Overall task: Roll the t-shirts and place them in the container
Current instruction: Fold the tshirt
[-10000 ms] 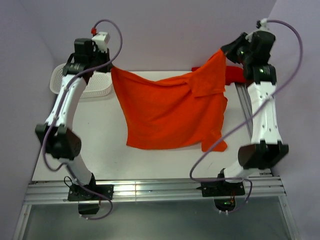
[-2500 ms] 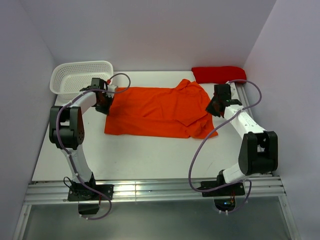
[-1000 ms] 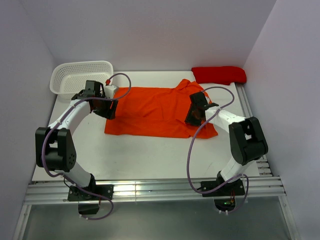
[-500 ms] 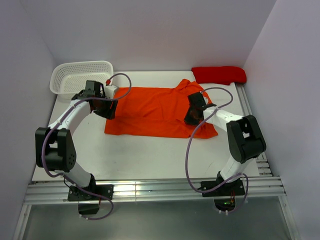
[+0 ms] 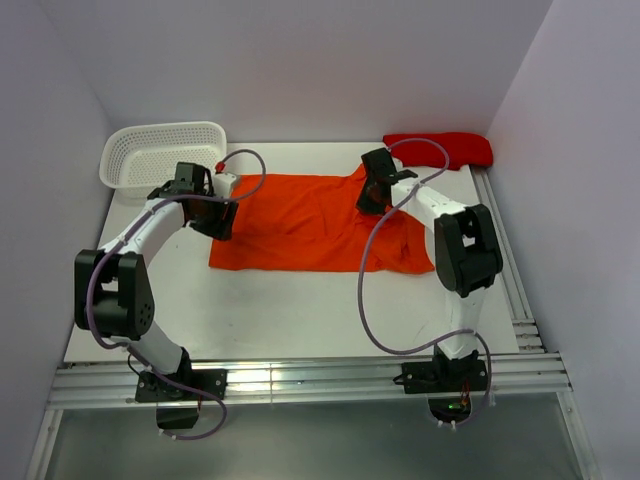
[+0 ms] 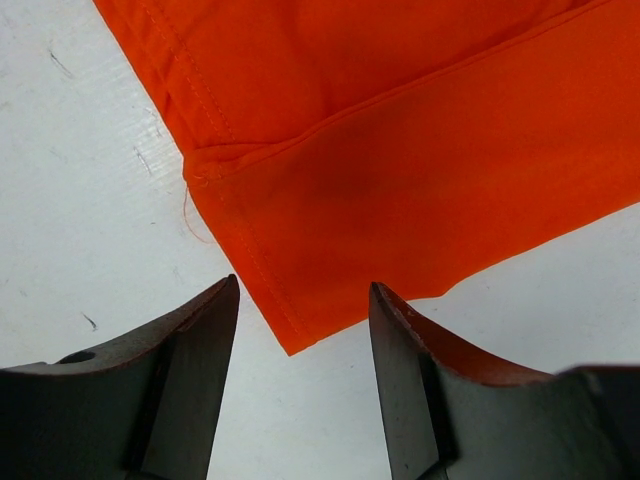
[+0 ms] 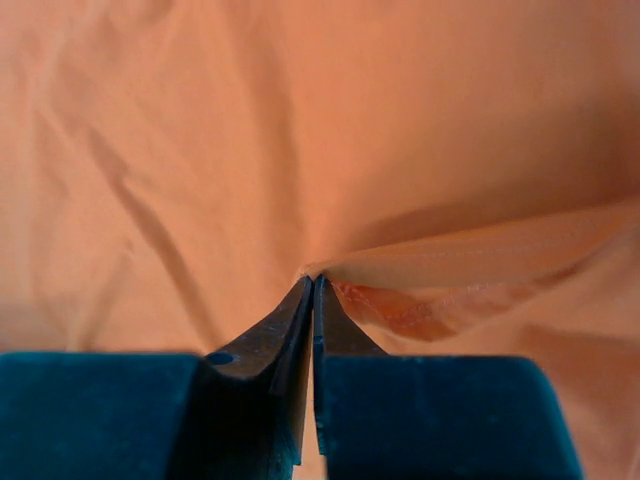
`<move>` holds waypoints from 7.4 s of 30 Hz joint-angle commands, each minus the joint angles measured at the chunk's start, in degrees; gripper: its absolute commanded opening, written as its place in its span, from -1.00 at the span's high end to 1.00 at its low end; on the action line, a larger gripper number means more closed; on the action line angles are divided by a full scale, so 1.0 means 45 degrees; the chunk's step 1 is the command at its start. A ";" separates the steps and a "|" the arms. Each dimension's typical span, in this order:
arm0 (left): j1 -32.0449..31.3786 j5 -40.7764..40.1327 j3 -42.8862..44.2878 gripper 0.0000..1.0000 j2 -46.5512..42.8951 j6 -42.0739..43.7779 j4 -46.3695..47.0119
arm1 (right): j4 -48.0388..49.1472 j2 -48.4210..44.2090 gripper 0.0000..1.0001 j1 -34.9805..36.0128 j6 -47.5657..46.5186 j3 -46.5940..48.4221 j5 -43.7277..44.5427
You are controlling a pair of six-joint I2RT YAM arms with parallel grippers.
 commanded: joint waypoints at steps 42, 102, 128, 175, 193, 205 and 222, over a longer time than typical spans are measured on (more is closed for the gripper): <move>-0.0338 0.0569 -0.0503 -0.24 0.0170 0.0695 -0.0058 | 0.3311 -0.4780 0.00 -0.3417 0.0999 -0.7412 -0.2072; -0.0377 0.0139 -0.1792 -0.23 0.0834 0.0988 0.0703 | 0.0225 -0.6304 0.24 -0.3652 -0.0876 -0.8309 0.1287; -0.0280 -0.0486 -0.2125 -0.20 0.1597 0.0968 0.0938 | -0.0321 -0.8391 0.42 -0.5624 -0.0447 -0.9521 0.0172; -0.0338 0.0394 0.0532 -0.29 0.0170 0.0070 -0.1016 | -0.0361 0.1432 0.63 -0.1894 -0.1053 0.0889 -0.0080; 0.2022 0.2401 -0.0991 -0.56 0.0579 0.1182 -0.0663 | 0.1923 -0.6474 -0.20 -0.4276 -0.0388 -0.7857 -0.1992; 0.3939 0.5900 -0.0386 -0.54 0.3000 0.2179 -0.1933 | 0.2042 -0.9719 -0.50 -0.5019 0.0627 -1.1141 -0.1955; 0.4095 0.5433 -0.0796 -0.50 0.3334 0.1476 -0.0997 | 0.1162 -0.8493 -0.61 -0.5761 -0.0368 -1.0069 -0.0588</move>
